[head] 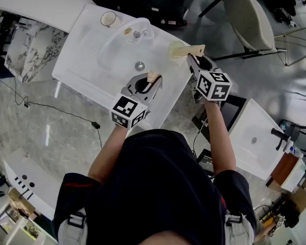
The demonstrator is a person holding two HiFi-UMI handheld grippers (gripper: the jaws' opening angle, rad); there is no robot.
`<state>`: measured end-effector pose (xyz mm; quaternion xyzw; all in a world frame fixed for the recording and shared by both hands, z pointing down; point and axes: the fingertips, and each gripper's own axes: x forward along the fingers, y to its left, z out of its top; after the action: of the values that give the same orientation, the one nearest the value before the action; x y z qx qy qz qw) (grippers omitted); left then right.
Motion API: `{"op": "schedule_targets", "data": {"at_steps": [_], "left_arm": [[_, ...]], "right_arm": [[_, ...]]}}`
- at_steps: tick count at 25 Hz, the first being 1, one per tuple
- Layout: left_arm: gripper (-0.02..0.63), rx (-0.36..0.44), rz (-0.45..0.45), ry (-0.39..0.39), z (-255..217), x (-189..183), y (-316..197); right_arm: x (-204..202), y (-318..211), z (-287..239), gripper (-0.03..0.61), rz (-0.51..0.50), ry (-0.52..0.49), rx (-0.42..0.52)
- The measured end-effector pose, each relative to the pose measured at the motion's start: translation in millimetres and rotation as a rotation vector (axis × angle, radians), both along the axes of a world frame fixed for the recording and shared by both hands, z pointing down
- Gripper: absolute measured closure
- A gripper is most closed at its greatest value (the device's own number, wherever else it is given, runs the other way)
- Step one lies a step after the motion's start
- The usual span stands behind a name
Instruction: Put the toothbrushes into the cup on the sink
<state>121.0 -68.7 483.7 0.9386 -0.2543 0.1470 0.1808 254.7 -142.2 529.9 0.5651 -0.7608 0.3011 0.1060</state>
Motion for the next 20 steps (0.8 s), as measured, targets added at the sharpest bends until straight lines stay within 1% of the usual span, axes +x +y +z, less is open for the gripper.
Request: {"op": "schedule_targets", "data": {"at_steps": [12,16,20], "left_arm": [[0.577,0.025,0.013,0.008,-9,-7,13],[0.578,0.042,0.018,0.008,-16,-12,14],[0.577,0.062,0.024,0.014,-23,-18,14]], "right_arm": [[-5,20,-13,0.442,0.01,0.008,0.023],[-10,26,-23,0.442,0.004,0.008,0.043],[-20,34,-35,0.443,-0.017,-0.013,0.076]]}}
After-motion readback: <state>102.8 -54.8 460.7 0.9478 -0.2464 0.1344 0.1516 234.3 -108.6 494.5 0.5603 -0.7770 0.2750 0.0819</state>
